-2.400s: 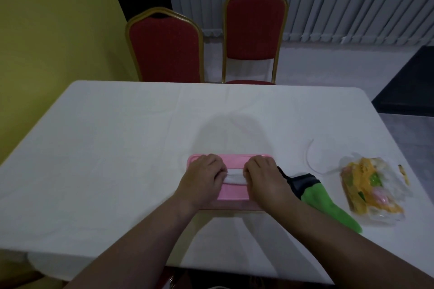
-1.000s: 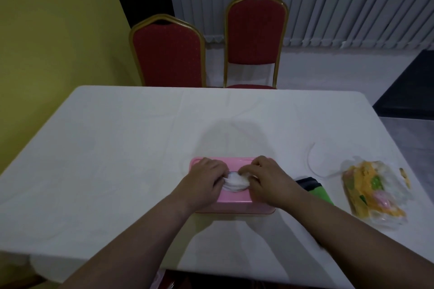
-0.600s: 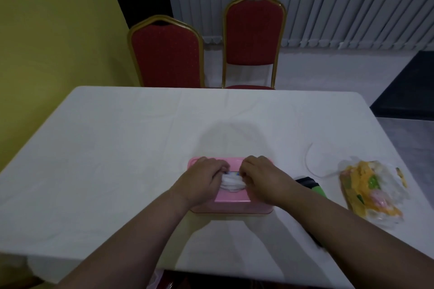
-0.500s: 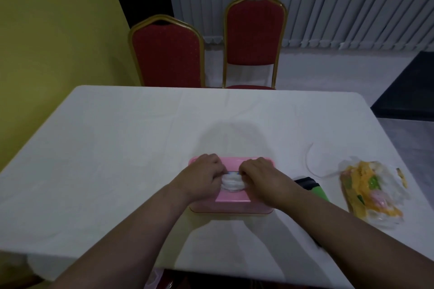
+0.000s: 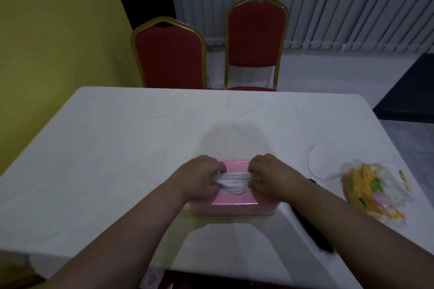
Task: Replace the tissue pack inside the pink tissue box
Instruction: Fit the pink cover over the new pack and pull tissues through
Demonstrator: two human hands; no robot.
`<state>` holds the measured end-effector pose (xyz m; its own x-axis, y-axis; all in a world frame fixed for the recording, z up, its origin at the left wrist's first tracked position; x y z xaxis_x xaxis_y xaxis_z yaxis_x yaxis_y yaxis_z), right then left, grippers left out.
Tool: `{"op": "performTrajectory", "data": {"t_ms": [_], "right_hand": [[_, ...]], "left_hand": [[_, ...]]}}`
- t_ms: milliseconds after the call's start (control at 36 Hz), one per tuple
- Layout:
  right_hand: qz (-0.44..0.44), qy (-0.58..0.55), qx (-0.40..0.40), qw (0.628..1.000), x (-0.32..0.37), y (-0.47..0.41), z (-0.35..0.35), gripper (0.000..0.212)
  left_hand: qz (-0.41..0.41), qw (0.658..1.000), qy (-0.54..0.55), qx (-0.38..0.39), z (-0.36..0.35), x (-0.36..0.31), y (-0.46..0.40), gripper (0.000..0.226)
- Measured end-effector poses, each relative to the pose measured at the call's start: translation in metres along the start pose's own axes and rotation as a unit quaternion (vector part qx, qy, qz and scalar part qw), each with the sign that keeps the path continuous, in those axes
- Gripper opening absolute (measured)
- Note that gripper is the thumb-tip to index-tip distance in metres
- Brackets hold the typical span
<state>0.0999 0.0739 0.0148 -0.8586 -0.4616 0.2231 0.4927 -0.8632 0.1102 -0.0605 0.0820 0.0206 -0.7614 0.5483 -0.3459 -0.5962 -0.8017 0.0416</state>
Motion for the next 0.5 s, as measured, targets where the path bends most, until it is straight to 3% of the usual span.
{"op": "performTrajectory", "data": {"t_ms": [83, 194, 361, 500], "right_hand": [[0.004, -0.029, -0.024, 0.999, -0.001, 0.004, 0.001, 0.019], [0.0, -0.054, -0.074, 0.996, -0.008, 0.012, -0.004, 0.019], [0.001, -0.05, -0.037, 0.998, -0.014, 0.01, -0.004, 0.026], [-0.022, -0.056, 0.001, 0.998, -0.023, 0.004, -0.004, 0.017]], "left_hand": [[0.013, 1.0, 0.022, 0.004, -0.004, 0.007, 0.002, 0.026], [0.048, 0.995, 0.057, 0.064, -0.002, 0.019, 0.0, 0.035], [0.023, 0.996, 0.032, 0.081, 0.003, 0.02, -0.006, 0.011], [0.037, 0.996, 0.054, 0.061, -0.001, 0.028, -0.001, 0.019]]}}
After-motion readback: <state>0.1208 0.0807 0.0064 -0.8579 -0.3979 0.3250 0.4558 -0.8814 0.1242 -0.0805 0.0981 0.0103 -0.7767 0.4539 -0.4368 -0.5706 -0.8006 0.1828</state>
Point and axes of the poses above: each hand's wrist, its own y-axis away from the middle knuckle, its own z-axis out of the back of the hand, x = y × z, the point moved 5 cm from there along -y, towards the middle knuckle, and after that the axes turned 1 degree about -x, right-handed, at the moved point
